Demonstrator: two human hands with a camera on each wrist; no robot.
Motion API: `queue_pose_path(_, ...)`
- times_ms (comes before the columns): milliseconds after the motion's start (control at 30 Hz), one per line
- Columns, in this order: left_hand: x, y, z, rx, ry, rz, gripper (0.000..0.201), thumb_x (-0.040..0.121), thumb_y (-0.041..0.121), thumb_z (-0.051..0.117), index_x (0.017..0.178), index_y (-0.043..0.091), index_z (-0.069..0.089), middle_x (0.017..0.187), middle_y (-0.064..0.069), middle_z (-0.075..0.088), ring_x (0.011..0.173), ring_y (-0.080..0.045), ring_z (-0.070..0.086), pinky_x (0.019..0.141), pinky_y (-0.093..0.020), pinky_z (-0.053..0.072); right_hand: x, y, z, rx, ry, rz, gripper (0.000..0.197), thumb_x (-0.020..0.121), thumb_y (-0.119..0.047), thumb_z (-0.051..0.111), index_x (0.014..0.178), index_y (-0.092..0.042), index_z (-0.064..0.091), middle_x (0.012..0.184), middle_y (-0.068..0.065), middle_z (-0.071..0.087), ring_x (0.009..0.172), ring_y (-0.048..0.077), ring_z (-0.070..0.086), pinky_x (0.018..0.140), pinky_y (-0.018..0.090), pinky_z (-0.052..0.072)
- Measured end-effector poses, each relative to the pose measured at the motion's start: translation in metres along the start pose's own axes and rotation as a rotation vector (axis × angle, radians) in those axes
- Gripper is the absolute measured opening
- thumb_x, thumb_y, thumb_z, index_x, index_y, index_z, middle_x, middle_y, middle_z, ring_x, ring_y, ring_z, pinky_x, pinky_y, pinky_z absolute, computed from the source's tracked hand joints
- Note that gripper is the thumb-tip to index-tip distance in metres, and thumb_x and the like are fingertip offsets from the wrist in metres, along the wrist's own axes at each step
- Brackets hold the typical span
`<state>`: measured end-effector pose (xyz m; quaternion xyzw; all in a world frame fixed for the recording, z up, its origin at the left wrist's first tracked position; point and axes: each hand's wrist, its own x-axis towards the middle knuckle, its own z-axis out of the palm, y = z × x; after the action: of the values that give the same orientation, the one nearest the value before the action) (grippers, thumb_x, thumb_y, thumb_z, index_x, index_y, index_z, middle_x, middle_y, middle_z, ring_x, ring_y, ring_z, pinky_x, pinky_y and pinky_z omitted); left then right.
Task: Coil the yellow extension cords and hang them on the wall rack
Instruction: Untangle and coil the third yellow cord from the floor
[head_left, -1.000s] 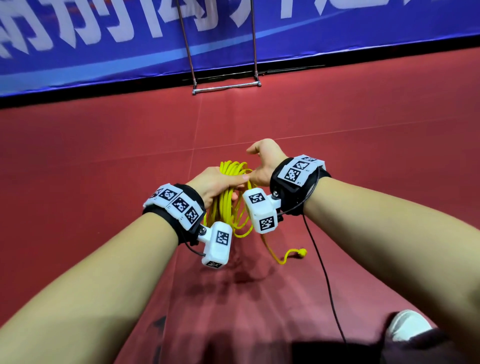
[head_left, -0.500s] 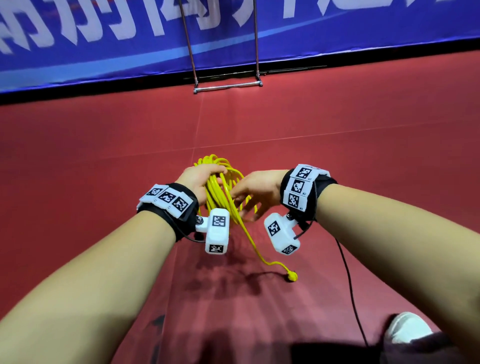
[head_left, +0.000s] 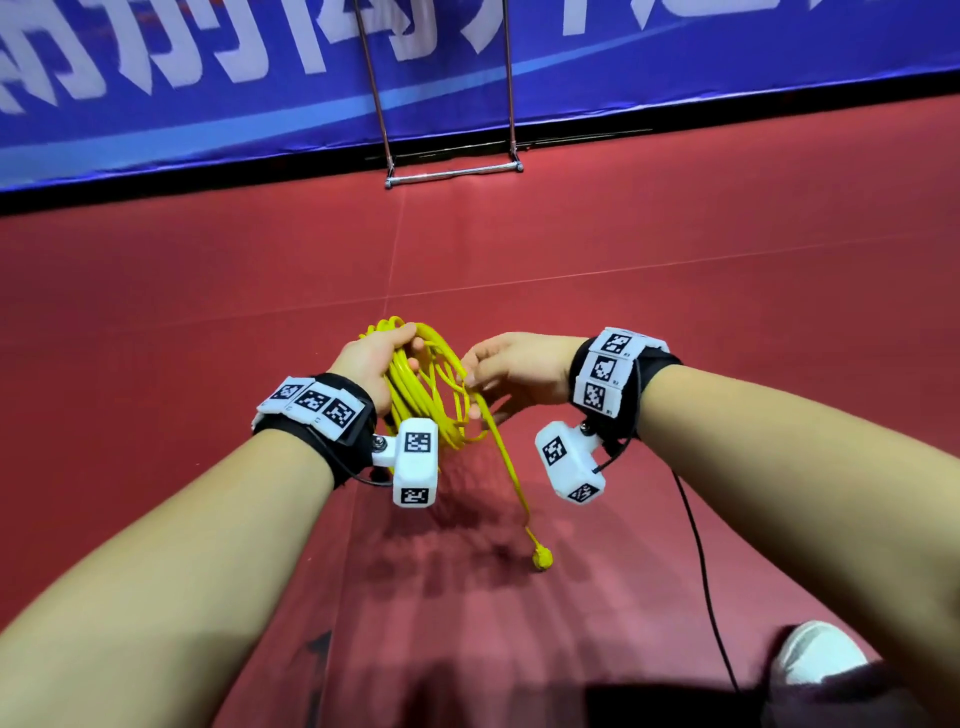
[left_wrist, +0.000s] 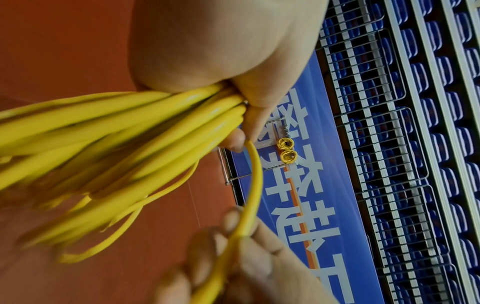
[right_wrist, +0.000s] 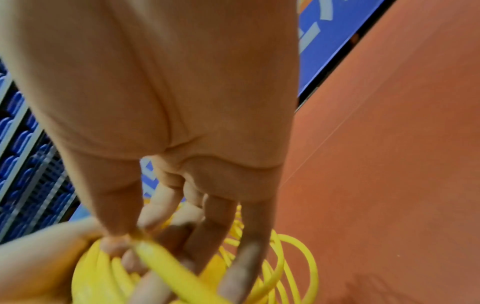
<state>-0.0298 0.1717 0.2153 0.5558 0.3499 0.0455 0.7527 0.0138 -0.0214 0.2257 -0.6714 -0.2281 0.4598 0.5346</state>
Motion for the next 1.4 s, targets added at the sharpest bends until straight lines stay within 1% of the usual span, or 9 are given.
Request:
queue_pose_path(267, -0.001, -0.004, 0.007, 0.093, -0.047, 0.010, 0.022, 0.086, 0.027, 0.074, 0.074, 0.016, 0.060, 0.057, 0.001, 0.055, 0.039, -0.015, 0.048, 0.050, -0.027, 0.043, 0.005, -0.009, -0.020, 0.433, 0.532, -0.109, 0.010, 0.099, -0.011, 0.047, 0.102, -0.012, 0.057, 0.066, 0.004, 0.047, 0.048, 0.014, 0.050, 0.047, 0.024, 0.050)
queue_pose_path(400, -0.011, -0.006, 0.022, 0.122, -0.135, 0.053, 0.027, 0.086, 0.038, 0.073, 0.077, 0.015, 0.061, 0.060, -0.002, 0.054, 0.042, -0.017, 0.050, 0.045, -0.024, 0.046, 0.009, -0.018, 0.000, 0.348, 0.507, -0.150, 0.018, 0.101, -0.014, 0.052, 0.115, -0.014, 0.062, 0.065, 0.006, 0.053, 0.046, 0.014, 0.051, 0.043, 0.022, 0.049)
queue_pose_path(567, -0.016, -0.010, 0.036, -0.023, -0.222, 0.025, 0.030, 0.088, 0.036, 0.070, 0.090, 0.008, 0.061, 0.056, -0.008, 0.051, 0.043, -0.021, 0.052, 0.052, -0.033, 0.050, 0.011, -0.030, 0.025, 0.120, 0.347, -0.154, 0.023, 0.094, 0.006, 0.038, 0.095, -0.006, 0.058, 0.066, 0.010, 0.045, 0.048, 0.015, 0.047, 0.042, 0.021, 0.036)
queue_pose_path(700, -0.013, -0.008, 0.028, -0.027, -0.153, 0.017, 0.033, 0.088, 0.031, 0.071, 0.103, 0.003, 0.061, 0.056, -0.014, 0.052, 0.040, -0.025, 0.050, 0.044, -0.031, 0.046, 0.006, -0.034, 0.026, 0.142, 0.284, -0.068, 0.041, 0.088, 0.020, 0.035, 0.109, -0.010, 0.054, 0.074, 0.014, 0.050, 0.060, 0.022, 0.056, 0.052, 0.028, 0.053)
queue_pose_path(900, -0.013, -0.002, 0.022, -0.056, 0.019, 0.017, 0.022, 0.088, 0.023, 0.070, 0.089, 0.002, 0.065, 0.067, -0.017, 0.060, 0.055, -0.028, 0.061, 0.059, -0.045, 0.056, 0.004, -0.025, 0.020, -0.078, 0.262, -0.019, 0.019, 0.085, 0.007, 0.050, 0.081, -0.011, 0.050, 0.075, 0.019, 0.063, 0.072, 0.030, 0.061, 0.064, 0.033, 0.048)
queue_pose_path(1067, -0.006, 0.009, 0.003, -0.180, 0.118, 0.069, 0.039, 0.078, 0.024, 0.079, 0.109, 0.006, 0.063, 0.072, -0.013, 0.067, 0.066, -0.028, 0.070, 0.073, -0.057, 0.057, -0.001, 0.002, 0.011, -0.423, 0.105, 0.186, 0.019, 0.089, -0.013, 0.046, 0.092, -0.018, 0.064, 0.074, 0.004, 0.065, 0.072, 0.019, 0.063, 0.068, 0.029, 0.040)
queue_pose_path(1167, -0.008, 0.016, 0.002, -0.283, 0.094, 0.107, 0.015, 0.092, 0.022, 0.066, 0.089, 0.009, 0.061, 0.072, -0.007, 0.066, 0.064, -0.025, 0.068, 0.059, -0.040, 0.059, 0.000, 0.021, 0.008, -0.402, 0.137, 0.298, 0.027, 0.090, -0.024, 0.041, 0.085, -0.020, 0.068, 0.077, 0.001, 0.066, 0.081, 0.017, 0.059, 0.079, 0.035, 0.038)
queue_pose_path(1333, -0.011, 0.026, 0.002, -0.327, 0.065, 0.149, 0.019, 0.094, 0.021, 0.063, 0.078, 0.013, 0.057, 0.067, 0.000, 0.060, 0.054, -0.018, 0.064, 0.058, -0.032, 0.054, 0.005, 0.046, -0.002, -0.271, 0.221, 0.411, 0.051, 0.096, -0.051, 0.040, 0.068, -0.019, 0.067, 0.087, 0.001, 0.060, 0.075, 0.025, 0.052, 0.077, 0.037, 0.045)
queue_pose_path(1400, -0.018, 0.027, 0.006, -0.268, 0.051, 0.160, 0.020, 0.093, 0.021, 0.064, 0.076, 0.013, 0.058, 0.062, 0.000, 0.058, 0.049, -0.016, 0.061, 0.056, -0.030, 0.053, 0.010, 0.052, -0.007, -0.124, 0.283, 0.440, 0.041, 0.097, -0.039, 0.051, 0.069, -0.012, 0.065, 0.090, 0.011, 0.051, 0.064, 0.027, 0.053, 0.076, 0.042, 0.055)
